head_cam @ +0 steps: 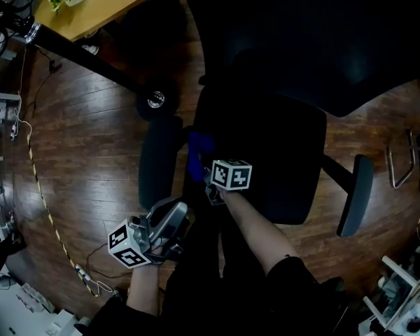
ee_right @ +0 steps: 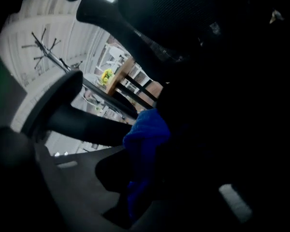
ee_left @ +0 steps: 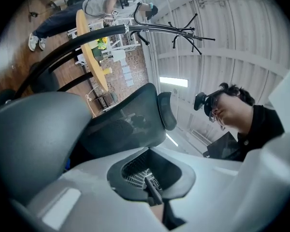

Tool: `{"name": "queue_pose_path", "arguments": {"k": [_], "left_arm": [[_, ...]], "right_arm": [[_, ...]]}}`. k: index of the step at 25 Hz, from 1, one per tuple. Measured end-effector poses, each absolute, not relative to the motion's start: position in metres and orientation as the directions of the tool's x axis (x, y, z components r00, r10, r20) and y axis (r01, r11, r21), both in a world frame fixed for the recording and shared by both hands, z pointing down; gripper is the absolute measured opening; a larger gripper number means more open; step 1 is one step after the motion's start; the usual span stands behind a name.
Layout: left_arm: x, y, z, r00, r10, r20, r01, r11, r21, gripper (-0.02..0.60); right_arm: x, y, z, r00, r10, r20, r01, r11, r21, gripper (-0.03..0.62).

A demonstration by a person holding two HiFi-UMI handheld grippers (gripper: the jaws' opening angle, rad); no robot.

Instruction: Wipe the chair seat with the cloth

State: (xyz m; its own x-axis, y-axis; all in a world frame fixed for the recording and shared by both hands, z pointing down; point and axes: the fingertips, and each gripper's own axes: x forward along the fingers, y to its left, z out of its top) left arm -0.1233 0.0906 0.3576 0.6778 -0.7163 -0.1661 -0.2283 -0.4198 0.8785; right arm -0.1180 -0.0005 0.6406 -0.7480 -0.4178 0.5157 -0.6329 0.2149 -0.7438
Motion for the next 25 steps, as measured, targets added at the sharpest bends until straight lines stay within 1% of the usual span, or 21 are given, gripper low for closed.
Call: {"name": "queue_pose_path", "arguments": {"k": [3,7,11,15,18,21,25], "left_arm": [[-0.123,0.094,0.360,0.683,-0.712,-0.163,-0.222,-0.415,0.882,-0.008],[-0.118,0.095,0.362,0.697,-0.698,-0.163,-0.211,-0.417,0.884,-0.008],[-0.105,0.091,0.359,0.716,-0.674,-0.181,-0.189,-0.438,0.879,-0.007],[-0.097,0.087,0.353,0.729,-0.659,-0.184,-0.187,-0.451,0.873,-0.008],[-0.094,0.084,0.350,0.734,-0.653,-0.187,-0.183,-0.455,0.871,-0.008],[-0.092,0.081,0.350,0.736,-0.651,-0.186,-0.185,-0.457,0.870,-0.008],[-0.090,0.080,0.349,0.738,-0.648,-0.187,-0.185,-0.461,0.868,-0.008]], "right_arm": [[-0.091,0.002,0.656,-0.693,-0.439,0.572,-0.704,0.244,-0.667,0.062],[-0.031,-0.002,0.663,-0.605,-0.494,0.624,-0.773,0.176,-0.610,0.062],[0.062,0.000,0.679,-0.475,-0.543,0.693,-0.840,0.045,-0.540,0.061],[0.162,0.002,0.673,-0.338,-0.616,0.712,-0.847,-0.131,-0.515,0.061],[0.221,0.005,0.664,-0.243,-0.647,0.723,-0.851,-0.216,-0.479,0.061],[0.247,0.006,0.659,-0.209,-0.662,0.720,-0.845,-0.248,-0.473,0.061],[0.251,0.005,0.659,-0.202,-0.655,0.728,-0.854,-0.247,-0.459,0.061]]}}
